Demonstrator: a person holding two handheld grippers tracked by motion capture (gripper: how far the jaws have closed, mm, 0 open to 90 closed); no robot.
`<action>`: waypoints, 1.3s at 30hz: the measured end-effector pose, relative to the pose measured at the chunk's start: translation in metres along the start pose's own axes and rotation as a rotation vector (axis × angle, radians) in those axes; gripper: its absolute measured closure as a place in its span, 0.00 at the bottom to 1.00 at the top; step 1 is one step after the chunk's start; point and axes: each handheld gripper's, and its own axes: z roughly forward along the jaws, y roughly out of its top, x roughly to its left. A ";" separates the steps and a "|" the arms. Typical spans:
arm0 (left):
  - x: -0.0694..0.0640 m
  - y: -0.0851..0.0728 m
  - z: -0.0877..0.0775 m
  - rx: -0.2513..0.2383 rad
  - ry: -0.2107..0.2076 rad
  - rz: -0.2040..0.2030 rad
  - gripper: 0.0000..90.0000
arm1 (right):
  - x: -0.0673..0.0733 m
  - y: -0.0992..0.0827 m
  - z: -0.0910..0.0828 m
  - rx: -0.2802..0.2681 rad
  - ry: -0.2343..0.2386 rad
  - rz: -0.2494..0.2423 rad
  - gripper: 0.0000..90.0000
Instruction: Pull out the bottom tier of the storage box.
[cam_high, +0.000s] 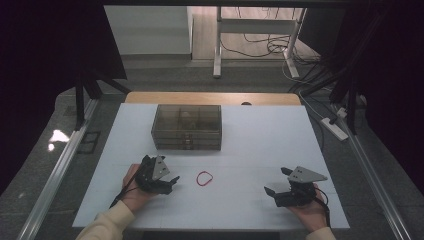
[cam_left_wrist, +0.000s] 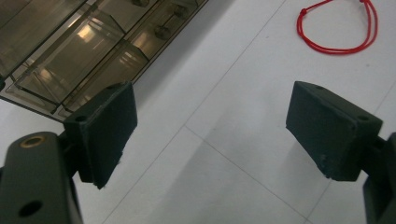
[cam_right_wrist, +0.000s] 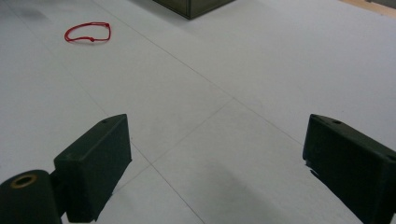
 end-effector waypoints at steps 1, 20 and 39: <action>0.000 0.000 0.000 0.000 0.000 0.000 0.18 | 0.000 0.000 0.000 0.000 0.000 0.000 0.08; -0.004 0.007 0.010 0.021 0.005 0.055 0.20 | 0.002 0.000 0.002 0.005 -0.003 -0.009 0.08; -0.005 0.017 0.021 0.036 0.035 0.111 0.21 | 0.002 0.000 0.001 0.008 -0.009 -0.014 0.08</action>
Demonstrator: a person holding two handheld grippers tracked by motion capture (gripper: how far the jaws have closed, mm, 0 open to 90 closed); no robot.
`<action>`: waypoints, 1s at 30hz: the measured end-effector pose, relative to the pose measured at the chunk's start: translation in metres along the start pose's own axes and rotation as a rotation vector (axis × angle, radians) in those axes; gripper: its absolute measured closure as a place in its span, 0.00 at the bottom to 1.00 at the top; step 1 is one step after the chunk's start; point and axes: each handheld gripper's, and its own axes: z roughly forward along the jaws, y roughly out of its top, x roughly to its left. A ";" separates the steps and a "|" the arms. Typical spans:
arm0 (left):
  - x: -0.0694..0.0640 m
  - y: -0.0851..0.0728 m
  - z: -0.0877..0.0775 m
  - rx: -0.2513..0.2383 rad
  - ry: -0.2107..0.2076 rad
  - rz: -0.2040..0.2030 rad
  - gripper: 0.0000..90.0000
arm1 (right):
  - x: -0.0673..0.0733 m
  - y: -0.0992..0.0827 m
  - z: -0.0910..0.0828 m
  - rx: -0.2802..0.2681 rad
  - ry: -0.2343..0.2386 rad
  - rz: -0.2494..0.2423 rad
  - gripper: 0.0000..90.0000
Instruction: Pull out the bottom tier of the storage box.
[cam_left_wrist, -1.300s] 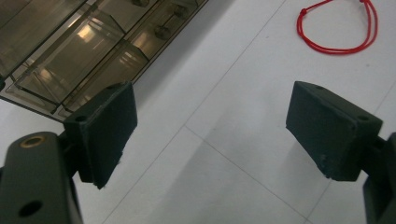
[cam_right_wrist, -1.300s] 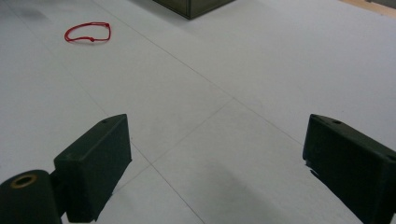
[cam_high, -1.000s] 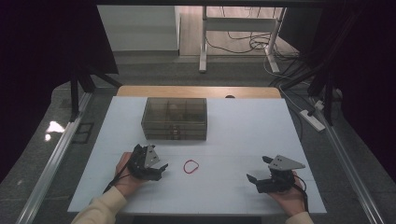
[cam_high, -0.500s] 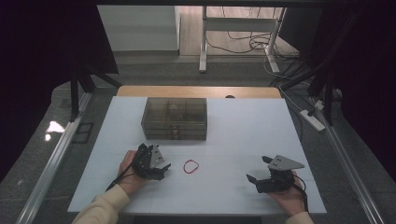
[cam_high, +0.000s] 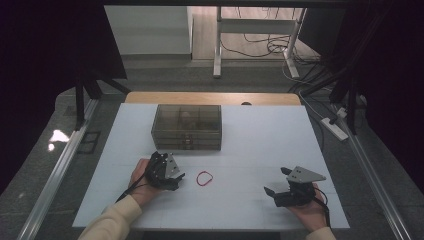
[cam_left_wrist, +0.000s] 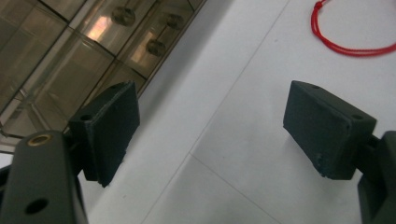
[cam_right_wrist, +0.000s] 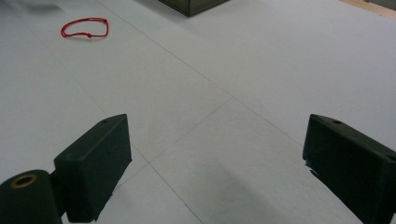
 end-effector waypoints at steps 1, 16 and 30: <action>0.000 0.000 0.000 0.000 0.001 0.000 0.21 | 0.000 0.000 0.000 0.000 0.000 0.000 0.08; -0.002 0.009 0.010 0.016 0.025 0.044 0.21 | 0.000 0.000 0.000 0.009 -0.006 -0.002 0.08; -0.001 0.013 0.019 0.029 0.042 0.075 0.21 | 0.000 -0.001 0.001 0.008 -0.004 -0.004 0.08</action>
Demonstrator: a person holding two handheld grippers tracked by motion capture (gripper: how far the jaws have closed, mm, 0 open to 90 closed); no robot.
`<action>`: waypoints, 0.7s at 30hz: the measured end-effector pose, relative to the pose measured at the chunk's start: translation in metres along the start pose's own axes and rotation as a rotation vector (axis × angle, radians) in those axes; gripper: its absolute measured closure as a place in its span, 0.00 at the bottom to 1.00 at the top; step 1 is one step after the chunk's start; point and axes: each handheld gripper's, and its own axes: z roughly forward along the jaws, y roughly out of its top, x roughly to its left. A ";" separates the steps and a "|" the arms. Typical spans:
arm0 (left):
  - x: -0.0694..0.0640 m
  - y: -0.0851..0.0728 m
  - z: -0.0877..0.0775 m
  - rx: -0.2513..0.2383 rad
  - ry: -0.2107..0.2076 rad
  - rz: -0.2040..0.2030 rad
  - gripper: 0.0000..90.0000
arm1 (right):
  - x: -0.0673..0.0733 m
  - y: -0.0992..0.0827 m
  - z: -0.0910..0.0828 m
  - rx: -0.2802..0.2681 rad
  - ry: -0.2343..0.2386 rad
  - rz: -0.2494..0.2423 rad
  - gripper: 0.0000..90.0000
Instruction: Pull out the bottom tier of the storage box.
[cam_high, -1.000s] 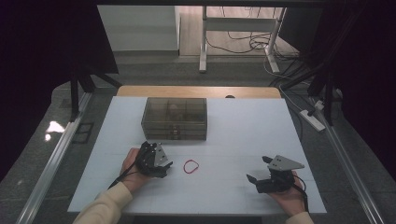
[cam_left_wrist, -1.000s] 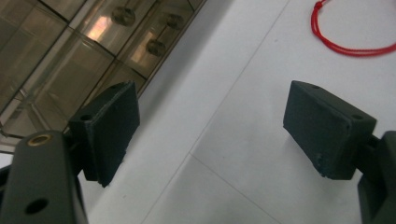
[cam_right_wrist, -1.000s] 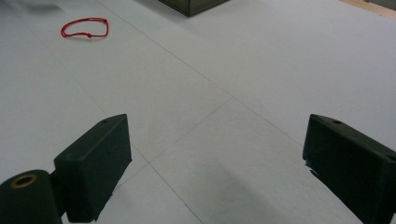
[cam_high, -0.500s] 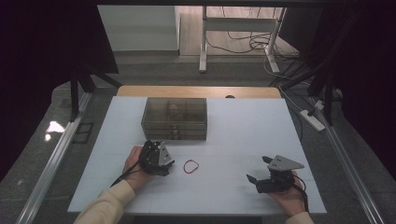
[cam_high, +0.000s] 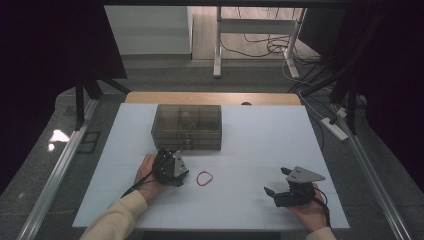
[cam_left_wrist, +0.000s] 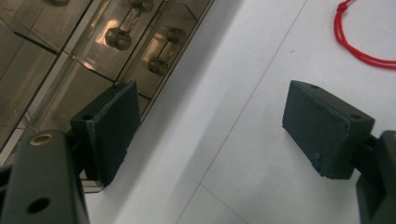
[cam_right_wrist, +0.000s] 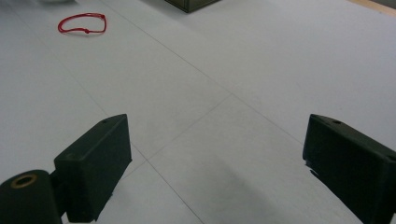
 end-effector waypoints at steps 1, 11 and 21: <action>0.000 0.000 0.001 0.000 0.002 0.003 0.21 | 0.000 0.000 0.000 0.002 0.002 0.000 0.08; 0.000 0.003 0.005 0.008 0.015 0.028 0.22 | 0.001 0.001 0.001 -0.001 -0.004 -0.004 0.08; 0.000 0.006 0.010 0.015 0.033 0.048 0.23 | 0.001 0.000 0.001 0.008 -0.002 -0.006 0.08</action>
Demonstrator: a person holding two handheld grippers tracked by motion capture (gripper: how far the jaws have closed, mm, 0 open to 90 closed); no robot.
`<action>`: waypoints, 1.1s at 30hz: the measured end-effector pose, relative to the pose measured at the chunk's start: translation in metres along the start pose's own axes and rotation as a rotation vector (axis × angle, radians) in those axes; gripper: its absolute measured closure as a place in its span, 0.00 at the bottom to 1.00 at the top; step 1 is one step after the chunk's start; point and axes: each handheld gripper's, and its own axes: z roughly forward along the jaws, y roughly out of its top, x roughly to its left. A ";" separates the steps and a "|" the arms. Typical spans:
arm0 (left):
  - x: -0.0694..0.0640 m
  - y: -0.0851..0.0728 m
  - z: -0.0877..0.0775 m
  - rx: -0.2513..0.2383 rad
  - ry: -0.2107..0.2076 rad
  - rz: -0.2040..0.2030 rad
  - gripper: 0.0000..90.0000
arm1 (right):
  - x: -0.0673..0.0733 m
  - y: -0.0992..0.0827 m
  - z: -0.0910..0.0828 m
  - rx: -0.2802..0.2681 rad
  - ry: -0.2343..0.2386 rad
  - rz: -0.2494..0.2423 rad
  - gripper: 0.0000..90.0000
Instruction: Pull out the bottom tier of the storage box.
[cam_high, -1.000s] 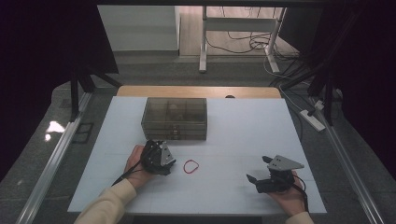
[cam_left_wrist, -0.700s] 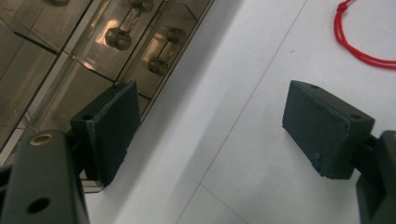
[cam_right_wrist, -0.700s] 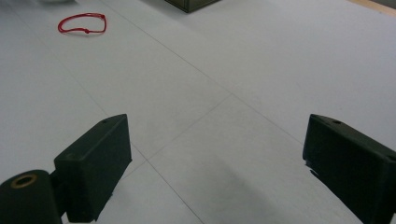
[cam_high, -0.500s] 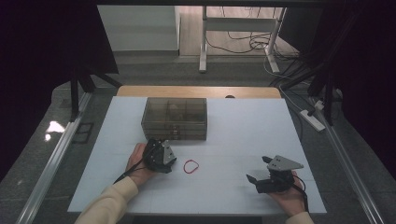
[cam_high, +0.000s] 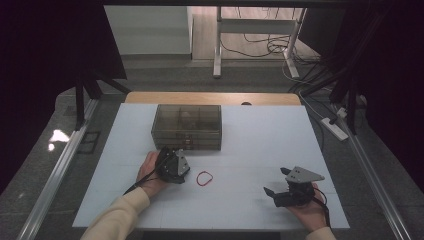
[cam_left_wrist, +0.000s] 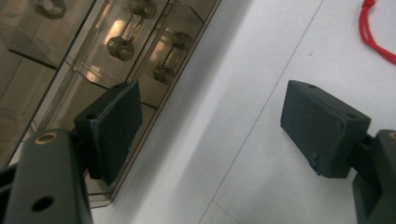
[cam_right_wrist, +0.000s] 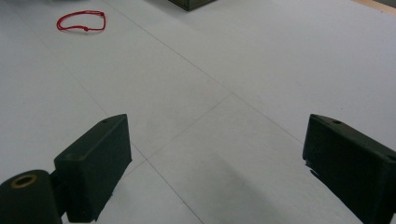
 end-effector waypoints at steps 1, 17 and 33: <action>0.000 0.000 0.000 0.007 0.004 0.012 0.23 | 0.000 0.000 0.000 0.000 -0.001 -0.002 0.08; -0.002 0.004 0.004 0.013 0.056 0.054 0.28 | 0.000 0.000 -0.001 -0.007 -0.004 -0.001 0.08; -0.002 0.004 0.009 0.024 0.117 0.075 0.33 | 0.000 0.000 -0.001 0.002 -0.003 -0.002 0.08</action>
